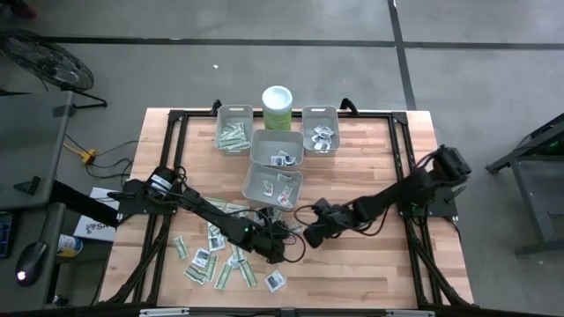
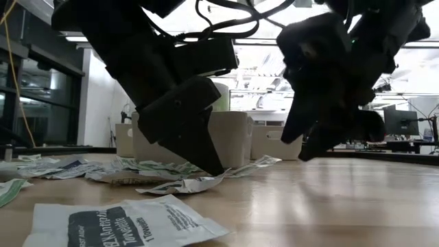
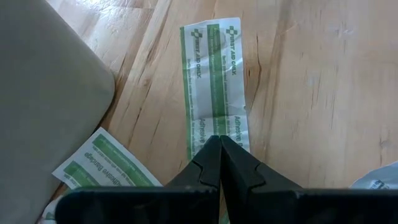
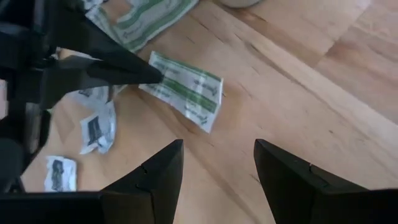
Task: Pick & Place First Aid Supplies
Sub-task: Put the bandage pack into the left bin
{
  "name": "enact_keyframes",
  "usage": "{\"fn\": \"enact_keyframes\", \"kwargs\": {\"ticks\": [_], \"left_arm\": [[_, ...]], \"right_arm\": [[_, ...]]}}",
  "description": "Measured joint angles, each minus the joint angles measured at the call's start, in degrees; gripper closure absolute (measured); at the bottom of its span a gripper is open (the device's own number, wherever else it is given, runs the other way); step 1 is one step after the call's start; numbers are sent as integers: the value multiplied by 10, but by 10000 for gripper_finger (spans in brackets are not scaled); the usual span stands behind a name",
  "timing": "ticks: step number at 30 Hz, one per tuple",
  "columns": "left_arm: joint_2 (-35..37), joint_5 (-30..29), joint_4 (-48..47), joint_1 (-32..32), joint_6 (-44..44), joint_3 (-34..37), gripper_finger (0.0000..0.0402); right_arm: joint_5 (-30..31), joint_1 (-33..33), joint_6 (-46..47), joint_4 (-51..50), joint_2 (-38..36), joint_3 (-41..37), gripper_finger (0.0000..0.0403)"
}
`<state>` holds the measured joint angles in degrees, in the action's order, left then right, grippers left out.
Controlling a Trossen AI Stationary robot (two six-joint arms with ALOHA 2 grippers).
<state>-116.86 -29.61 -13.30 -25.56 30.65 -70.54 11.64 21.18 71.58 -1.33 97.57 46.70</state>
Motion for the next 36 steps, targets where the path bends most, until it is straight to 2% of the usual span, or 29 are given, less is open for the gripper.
{"fn": "enact_keyframes", "kwargs": {"ticks": [13, 19, 23, 31, 36], "left_arm": [[0, 2, -1, 0, 13, 0, 401], [0, 4, -1, 0, 14, 0, 401], [0, 4, -1, 0, 13, 0, 401], [0, 4, -1, 0, 14, 1, 401], [0, 5, 1, 0, 14, 1, 399]], "right_arm": [[-38, -40, -47, 96, 50, 0, 212], [-41, -41, -56, 100, 54, 0, 221], [-57, -41, -60, 99, 54, 0, 262], [-60, -51, -92, 98, 54, 0, 389], [-63, -51, -103, 98, 54, 0, 400]]}}
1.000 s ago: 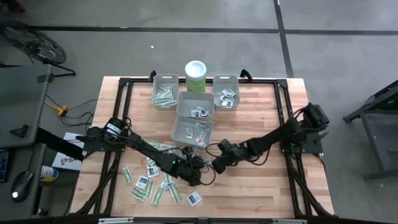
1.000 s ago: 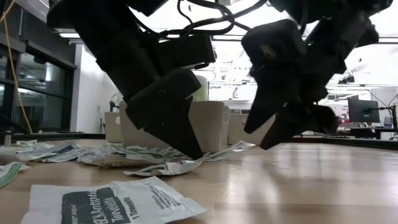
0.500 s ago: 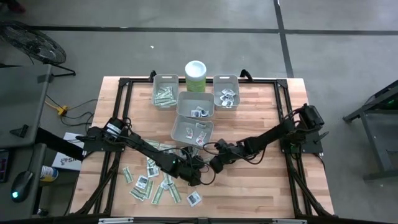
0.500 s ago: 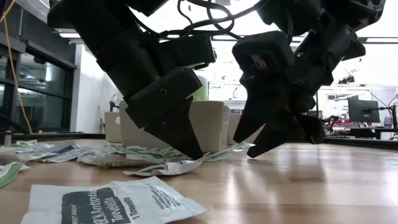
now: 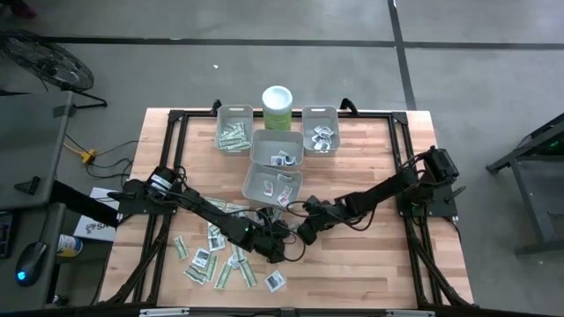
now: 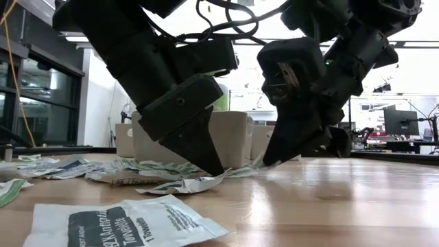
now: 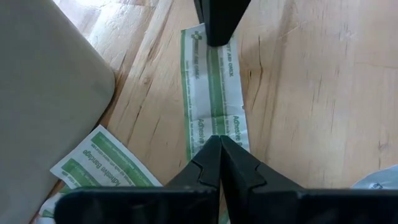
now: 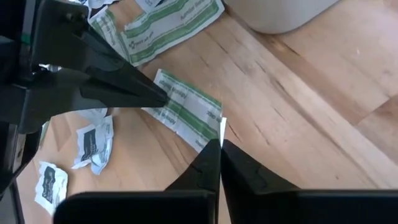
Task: Pick & Place First Aid Supplies
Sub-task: Put the bandage pack into the left bin
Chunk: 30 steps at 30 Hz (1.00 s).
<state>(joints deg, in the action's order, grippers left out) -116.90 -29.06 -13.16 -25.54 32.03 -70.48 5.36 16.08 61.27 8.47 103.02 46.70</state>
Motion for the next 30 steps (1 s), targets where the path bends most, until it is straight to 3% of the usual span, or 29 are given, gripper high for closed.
{"fn": "enact_keyframes", "kwargs": {"ticks": [7, 16, 23, 30], "left_arm": [[27, 13, -22, 0, -13, 3, 367], [144, 30, -96, 0, -31, 2, 338], [258, -37, -201, -1, 13, 1, 337], [329, -111, -248, -8, 4, 1, 337]], "right_arm": [[-9, 0, -2, -14, 0, 0, 402], [-25, 2, -9, -37, -3, 0, 402], [-13, 22, -33, -50, -61, 0, 403], [79, 46, -87, -77, -175, 1, 403]]}}
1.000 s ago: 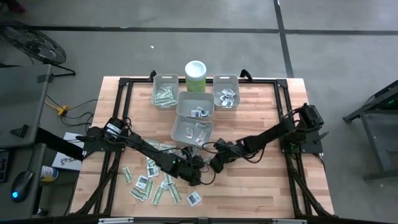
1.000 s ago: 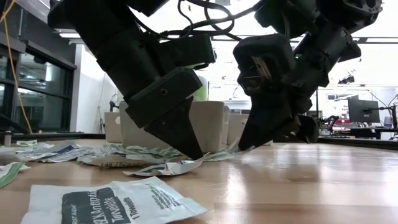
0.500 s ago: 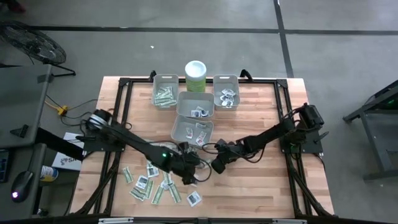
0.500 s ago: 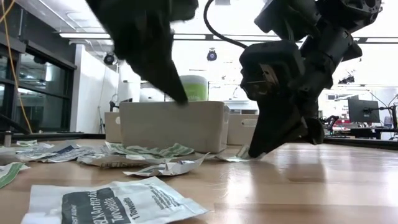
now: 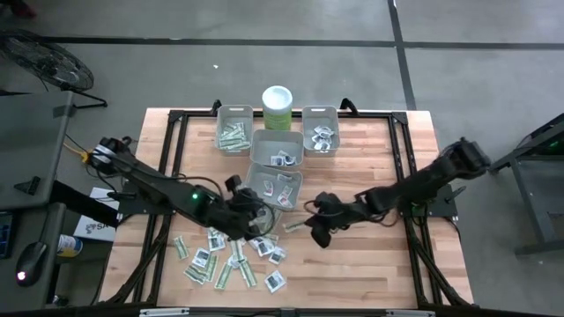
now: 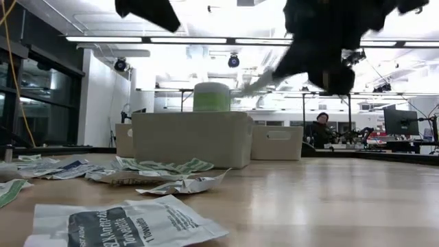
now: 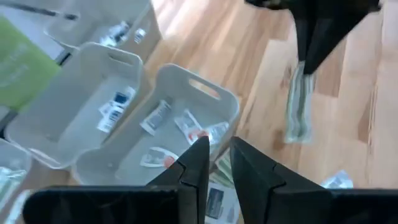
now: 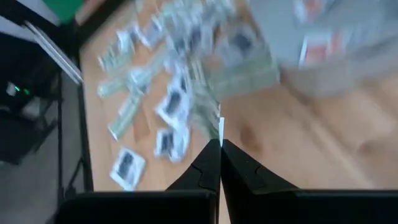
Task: Pick & Place First Aid Supplies
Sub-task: Put the bandage pack into the left bin
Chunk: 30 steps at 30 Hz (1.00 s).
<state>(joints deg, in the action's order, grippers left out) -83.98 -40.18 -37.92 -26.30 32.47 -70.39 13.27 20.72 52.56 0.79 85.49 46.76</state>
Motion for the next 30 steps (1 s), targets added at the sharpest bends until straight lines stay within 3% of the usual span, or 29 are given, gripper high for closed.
{"fn": "enact_keyframes", "kwargs": {"ticks": [6, 11, 19, 25, 30], "left_arm": [[22, -32, 44, 0, -35, -1, 337], [30, -34, 95, 1, -61, -1, 337], [40, 35, 249, 16, -112, -1, 337], [41, 73, 285, 36, -129, -1, 333], [41, 95, 287, 44, -113, -1, 284]], "right_arm": [[109, 7, -104, -2, -98, 0, 403], [156, 8, -230, 19, -146, 0, 403], [149, 15, -394, 101, -170, 0, 403], [159, 23, -432, 120, -176, 0, 403], [158, 23, -438, 119, -176, 0, 403]]}}
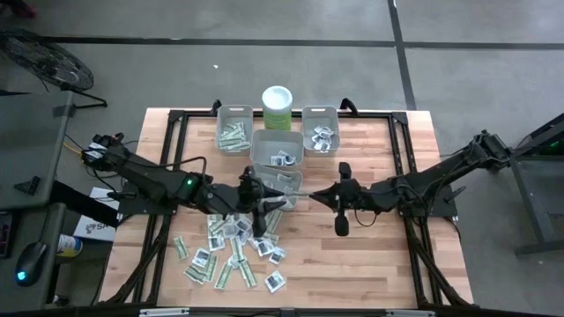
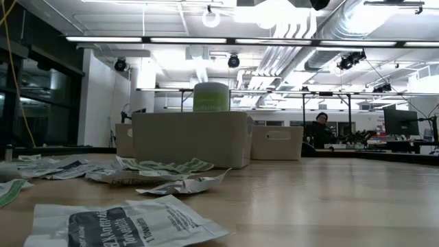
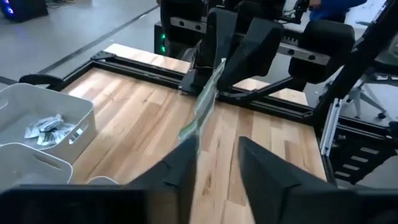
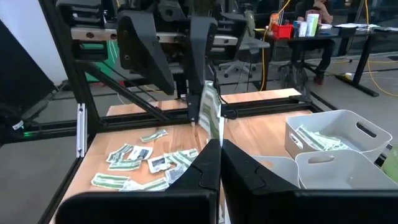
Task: Pick & Place First Aid Supplies
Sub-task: Put the bandage pack into the left bin
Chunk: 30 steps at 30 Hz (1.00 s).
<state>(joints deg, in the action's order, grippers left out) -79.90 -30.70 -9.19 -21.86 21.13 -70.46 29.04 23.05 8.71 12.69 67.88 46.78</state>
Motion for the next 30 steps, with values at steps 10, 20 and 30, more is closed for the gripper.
{"fn": "enact_keyframes", "kwargs": {"ticks": [10, 20, 30], "left_arm": [[0, -24, 2, 6, -3, 0, 166], [0, -11, 2, 6, 4, 0, 164], [0, -14, 23, 6, 6, 0, 164]], "right_arm": [[-4, 0, 7, -43, -1, 0, 403], [-16, -1, -25, 1, -2, 0, 403], [-26, -2, -47, 35, -2, 0, 403]]}}
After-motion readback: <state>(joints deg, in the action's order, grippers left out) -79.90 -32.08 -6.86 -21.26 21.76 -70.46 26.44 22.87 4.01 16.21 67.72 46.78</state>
